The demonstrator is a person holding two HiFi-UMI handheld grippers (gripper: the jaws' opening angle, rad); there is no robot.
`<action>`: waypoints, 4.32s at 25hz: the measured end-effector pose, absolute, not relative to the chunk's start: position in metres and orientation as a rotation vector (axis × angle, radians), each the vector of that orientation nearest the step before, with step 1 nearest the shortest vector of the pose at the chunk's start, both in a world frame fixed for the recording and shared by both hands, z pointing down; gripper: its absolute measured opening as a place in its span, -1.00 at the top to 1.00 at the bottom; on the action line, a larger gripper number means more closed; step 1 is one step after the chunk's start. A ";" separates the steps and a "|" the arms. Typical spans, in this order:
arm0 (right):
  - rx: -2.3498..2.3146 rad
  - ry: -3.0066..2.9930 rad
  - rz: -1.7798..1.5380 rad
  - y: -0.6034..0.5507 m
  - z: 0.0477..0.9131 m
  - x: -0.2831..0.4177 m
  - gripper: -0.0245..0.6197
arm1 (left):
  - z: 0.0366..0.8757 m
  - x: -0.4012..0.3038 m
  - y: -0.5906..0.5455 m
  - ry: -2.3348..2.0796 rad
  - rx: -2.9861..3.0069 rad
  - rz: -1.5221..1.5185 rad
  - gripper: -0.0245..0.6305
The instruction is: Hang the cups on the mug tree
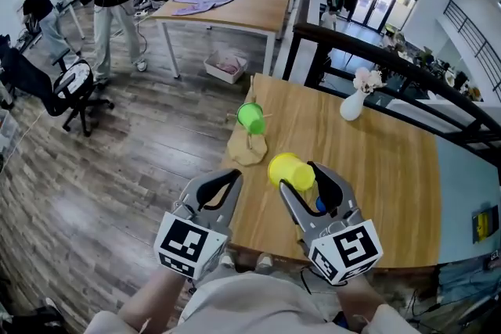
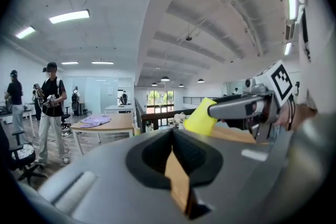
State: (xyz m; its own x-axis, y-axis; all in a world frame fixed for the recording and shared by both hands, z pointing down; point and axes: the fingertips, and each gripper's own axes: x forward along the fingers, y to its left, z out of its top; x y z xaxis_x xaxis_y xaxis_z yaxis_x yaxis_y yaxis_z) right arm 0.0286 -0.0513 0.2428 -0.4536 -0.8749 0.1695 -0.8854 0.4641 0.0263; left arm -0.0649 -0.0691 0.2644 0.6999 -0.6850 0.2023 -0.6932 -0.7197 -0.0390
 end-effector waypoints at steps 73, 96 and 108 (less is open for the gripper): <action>1.554 -2.481 0.465 -0.303 0.400 0.099 0.17 | 0.327 -0.032 -0.229 -1.303 2.662 0.492 0.92; 1.458 -2.422 0.617 -0.312 0.464 0.068 0.14 | 0.365 -0.058 -0.217 -1.299 2.606 0.578 0.92; 1.508 -2.328 0.617 -0.296 0.466 0.076 -0.04 | 0.365 -0.068 -0.193 -1.300 2.594 0.587 0.92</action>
